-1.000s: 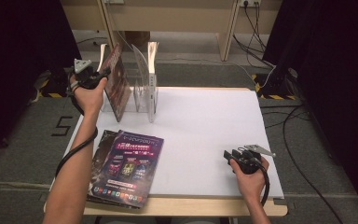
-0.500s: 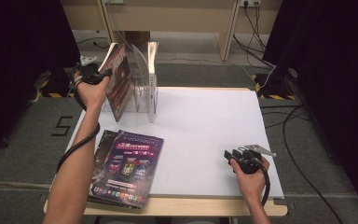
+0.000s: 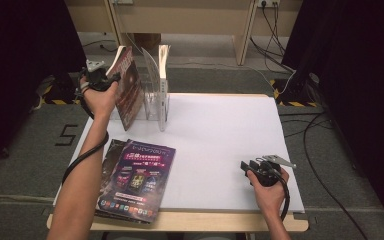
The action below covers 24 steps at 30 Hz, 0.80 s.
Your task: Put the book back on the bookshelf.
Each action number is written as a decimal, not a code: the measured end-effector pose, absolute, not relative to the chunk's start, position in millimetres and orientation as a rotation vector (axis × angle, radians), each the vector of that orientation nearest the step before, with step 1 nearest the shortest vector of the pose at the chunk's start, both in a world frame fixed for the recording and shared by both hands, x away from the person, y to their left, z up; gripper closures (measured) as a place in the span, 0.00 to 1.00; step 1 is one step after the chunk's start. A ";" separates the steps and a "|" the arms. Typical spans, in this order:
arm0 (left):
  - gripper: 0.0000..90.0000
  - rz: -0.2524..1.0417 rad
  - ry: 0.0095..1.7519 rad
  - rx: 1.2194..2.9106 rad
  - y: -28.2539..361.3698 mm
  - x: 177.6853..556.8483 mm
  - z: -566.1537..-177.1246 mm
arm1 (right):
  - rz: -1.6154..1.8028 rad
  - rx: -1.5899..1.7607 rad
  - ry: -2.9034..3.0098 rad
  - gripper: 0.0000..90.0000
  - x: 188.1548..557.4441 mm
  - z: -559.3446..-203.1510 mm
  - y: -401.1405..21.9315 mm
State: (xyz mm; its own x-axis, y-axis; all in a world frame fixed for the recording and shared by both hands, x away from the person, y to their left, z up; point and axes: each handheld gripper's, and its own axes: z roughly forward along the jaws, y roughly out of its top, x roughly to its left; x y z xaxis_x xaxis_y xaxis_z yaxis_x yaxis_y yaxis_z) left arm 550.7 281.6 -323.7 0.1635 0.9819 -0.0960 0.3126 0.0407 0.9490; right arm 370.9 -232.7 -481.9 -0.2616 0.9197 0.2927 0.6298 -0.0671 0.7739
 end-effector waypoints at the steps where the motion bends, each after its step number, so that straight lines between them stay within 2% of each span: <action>1: 0.94 0.862 1.325 1.452 281.5 551.2 -324.0 | 1.246 1.665 1.888 0.64 371.0 -482.0 -232.8; 11: 0.94 0.962 1.290 1.407 278.4 553.8 -329.6 | 1.248 1.665 1.882 0.64 371.2 -482.1 -233.6; 24: 0.94 1.015 1.284 1.382 278.3 558.6 -339.5 | 1.245 1.662 1.882 0.64 371.4 -482.2 -234.6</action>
